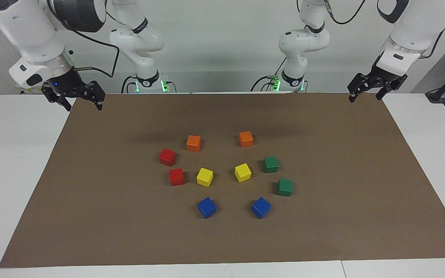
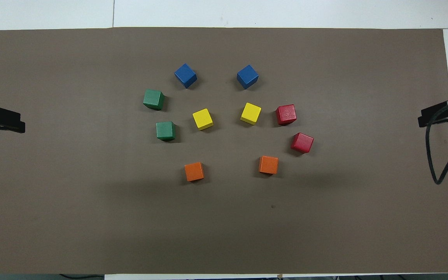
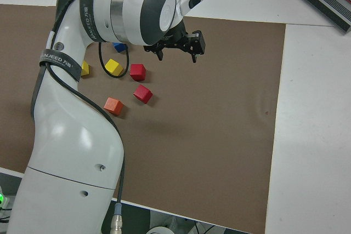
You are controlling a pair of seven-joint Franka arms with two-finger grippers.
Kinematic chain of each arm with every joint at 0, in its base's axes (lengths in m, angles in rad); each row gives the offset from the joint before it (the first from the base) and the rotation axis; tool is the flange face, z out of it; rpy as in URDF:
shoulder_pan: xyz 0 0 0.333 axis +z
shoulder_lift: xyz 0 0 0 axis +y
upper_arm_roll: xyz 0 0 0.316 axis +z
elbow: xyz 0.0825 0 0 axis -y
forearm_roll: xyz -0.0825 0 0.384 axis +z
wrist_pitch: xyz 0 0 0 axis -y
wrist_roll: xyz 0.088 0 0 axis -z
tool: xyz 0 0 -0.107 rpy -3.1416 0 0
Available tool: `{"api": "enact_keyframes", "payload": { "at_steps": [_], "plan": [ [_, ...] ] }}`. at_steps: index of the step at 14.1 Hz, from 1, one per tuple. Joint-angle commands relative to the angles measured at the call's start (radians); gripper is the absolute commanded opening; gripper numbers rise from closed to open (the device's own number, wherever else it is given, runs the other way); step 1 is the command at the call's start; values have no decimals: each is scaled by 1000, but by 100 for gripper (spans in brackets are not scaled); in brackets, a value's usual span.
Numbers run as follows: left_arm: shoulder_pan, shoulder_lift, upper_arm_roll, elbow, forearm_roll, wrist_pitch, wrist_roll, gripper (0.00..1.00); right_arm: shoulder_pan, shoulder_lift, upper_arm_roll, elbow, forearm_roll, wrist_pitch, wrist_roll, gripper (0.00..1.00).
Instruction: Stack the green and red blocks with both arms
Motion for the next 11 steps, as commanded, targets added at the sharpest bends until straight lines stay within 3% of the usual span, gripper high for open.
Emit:
{"api": "enact_keyframes", "payload": {
  "at_steps": [1,11],
  "plan": [
    [0,-19,0,-3,-26,-13,10,100,-3,-29,6,-38,-9,16,12,100],
    [-2,-33,-3,-19,-26,2,23,100,16,-29,6,-38,-9,22,10,100]
  ]
}}
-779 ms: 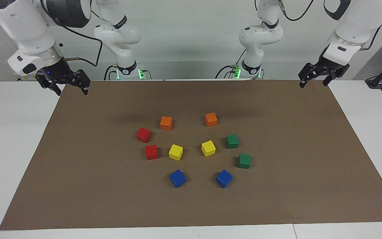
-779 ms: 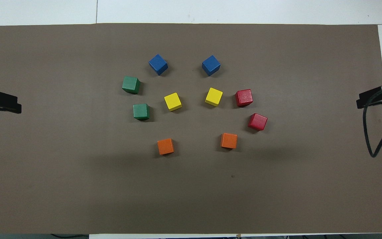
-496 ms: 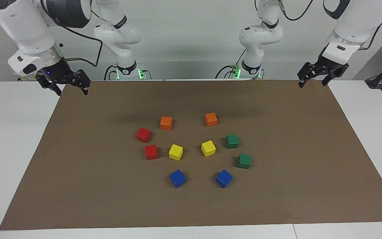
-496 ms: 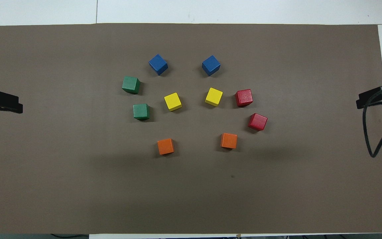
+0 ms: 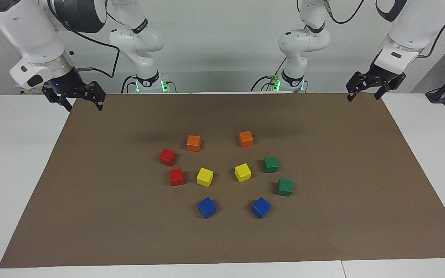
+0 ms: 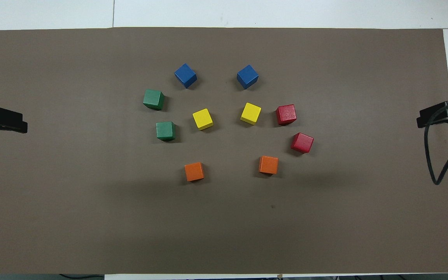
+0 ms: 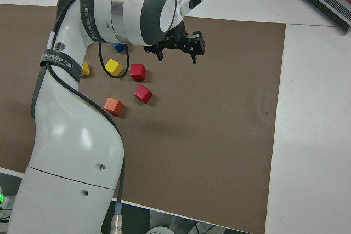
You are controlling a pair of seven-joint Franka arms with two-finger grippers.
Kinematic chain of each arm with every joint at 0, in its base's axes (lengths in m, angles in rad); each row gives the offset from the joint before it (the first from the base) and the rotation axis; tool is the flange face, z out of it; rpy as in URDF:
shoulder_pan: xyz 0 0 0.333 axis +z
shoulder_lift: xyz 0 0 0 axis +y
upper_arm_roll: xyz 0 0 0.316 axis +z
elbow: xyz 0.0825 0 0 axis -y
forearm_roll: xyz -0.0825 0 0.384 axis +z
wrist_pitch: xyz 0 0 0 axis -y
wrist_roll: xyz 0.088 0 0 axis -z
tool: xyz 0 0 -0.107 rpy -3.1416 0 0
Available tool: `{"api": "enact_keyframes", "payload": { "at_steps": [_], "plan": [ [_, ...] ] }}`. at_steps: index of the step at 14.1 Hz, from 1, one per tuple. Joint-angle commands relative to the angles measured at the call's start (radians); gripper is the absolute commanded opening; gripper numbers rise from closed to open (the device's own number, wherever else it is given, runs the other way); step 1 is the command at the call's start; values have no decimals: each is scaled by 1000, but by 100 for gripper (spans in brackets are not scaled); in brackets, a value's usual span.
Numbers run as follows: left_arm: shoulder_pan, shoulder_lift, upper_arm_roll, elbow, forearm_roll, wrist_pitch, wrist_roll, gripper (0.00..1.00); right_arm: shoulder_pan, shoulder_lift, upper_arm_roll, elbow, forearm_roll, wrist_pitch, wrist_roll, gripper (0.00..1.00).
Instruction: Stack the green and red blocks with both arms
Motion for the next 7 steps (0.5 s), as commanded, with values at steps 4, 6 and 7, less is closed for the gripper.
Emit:
{"api": "enact_keyframes", "payload": {
  "at_steps": [4,6,7],
  "plan": [
    [-26,-67,1,-120,-53,117,-5,100,14,-30,4,-43,0,23,9,100],
    [-59,-92,0,-212,-80,215,-36,100,8,-42,4,-63,5,25,9,100],
    [-99,-80,1,-223,-80,238,-61,100,9,-42,4,-69,5,31,9,100]
  ]
}}
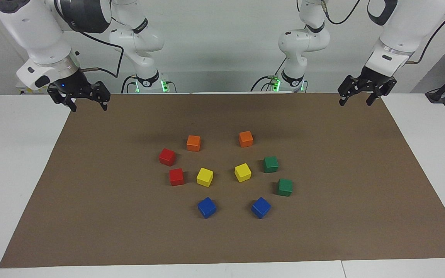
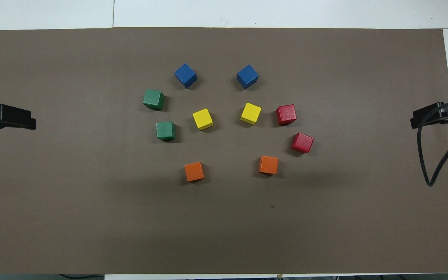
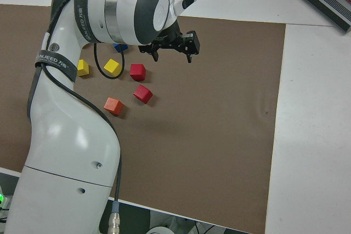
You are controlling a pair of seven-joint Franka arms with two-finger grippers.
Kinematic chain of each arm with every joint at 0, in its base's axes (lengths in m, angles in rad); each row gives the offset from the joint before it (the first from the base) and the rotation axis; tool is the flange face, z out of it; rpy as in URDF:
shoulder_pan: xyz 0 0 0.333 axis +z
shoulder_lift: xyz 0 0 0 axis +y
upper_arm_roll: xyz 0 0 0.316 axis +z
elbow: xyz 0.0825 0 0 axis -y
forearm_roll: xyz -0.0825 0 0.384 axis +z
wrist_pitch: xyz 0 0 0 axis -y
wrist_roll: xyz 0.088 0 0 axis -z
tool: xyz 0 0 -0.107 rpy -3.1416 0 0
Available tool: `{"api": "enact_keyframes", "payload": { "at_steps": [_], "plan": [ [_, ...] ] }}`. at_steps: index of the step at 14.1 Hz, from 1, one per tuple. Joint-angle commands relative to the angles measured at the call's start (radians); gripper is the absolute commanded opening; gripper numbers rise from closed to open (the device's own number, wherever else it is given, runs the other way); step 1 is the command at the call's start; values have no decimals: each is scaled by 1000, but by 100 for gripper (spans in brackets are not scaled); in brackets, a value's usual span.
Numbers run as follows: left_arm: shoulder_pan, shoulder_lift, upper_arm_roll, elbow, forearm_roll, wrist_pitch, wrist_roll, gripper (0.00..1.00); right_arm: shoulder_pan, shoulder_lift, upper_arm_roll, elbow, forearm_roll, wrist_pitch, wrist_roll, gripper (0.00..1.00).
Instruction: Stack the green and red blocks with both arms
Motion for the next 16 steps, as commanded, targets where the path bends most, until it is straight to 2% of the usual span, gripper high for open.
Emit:
{"api": "enact_keyframes", "payload": {
  "at_steps": [1,4,7,13,16],
  "plan": [
    [-91,-23,9,-105,-20,110,-64,100,-5,-43,4,-61,4,34,9,100],
    [-171,69,8,-113,-20,191,-116,100,15,-55,4,-118,4,100,15,100],
    [-263,191,11,-111,-18,297,-173,100,93,-64,4,-181,4,187,165,100],
    [-322,316,12,-113,2,385,-213,100,207,58,4,-227,6,368,453,100],
    [-338,363,12,-113,16,408,-238,100,230,75,4,-283,6,451,579,100]
  ]
}}
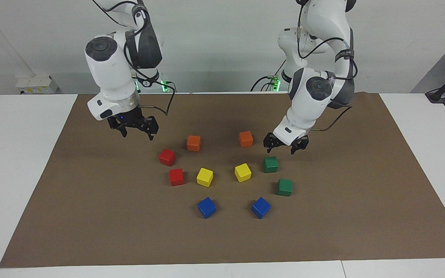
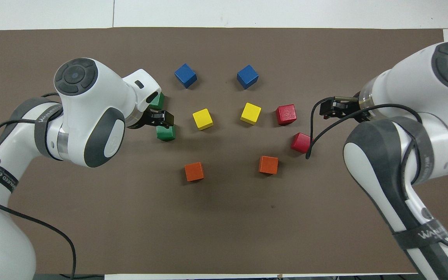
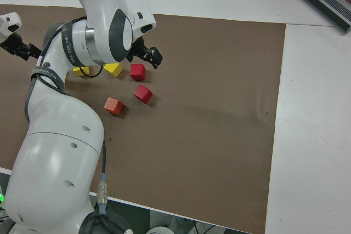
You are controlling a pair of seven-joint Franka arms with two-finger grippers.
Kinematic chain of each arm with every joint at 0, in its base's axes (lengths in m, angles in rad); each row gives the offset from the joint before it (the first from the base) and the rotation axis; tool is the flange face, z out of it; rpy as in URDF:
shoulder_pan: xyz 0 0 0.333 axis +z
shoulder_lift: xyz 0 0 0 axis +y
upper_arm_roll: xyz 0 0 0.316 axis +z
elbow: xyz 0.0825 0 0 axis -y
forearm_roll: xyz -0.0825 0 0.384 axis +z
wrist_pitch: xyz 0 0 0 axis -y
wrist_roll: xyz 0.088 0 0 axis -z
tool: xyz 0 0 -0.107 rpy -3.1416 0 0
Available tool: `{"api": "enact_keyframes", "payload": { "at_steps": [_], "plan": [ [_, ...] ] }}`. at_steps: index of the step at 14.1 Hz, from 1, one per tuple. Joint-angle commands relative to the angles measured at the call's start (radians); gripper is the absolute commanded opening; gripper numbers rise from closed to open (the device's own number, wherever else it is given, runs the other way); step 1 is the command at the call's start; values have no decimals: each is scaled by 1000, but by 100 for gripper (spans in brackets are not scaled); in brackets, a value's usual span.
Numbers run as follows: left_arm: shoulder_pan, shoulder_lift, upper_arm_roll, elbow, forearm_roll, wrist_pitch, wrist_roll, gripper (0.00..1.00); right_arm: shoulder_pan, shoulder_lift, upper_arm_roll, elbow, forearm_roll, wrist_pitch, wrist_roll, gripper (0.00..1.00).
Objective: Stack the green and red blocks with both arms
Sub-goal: 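Reach the left gripper to a green cube while the right gripper reaches red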
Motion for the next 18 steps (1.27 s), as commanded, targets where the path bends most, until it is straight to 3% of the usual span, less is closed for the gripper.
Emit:
{"api": "enact_keyframes", "payload": {
  "at_steps": [1,8,18],
  "plan": [
    [-47,52,16,5,27,49,-60,100,6,-5,-2,-54,8,57,109,100],
    [-51,91,16,-51,33,149,-69,100,55,23,-2,-161,44,234,236,100],
    [-67,109,17,-129,35,255,-77,98,72,20,-2,-281,45,339,266,100]
  ]
}}
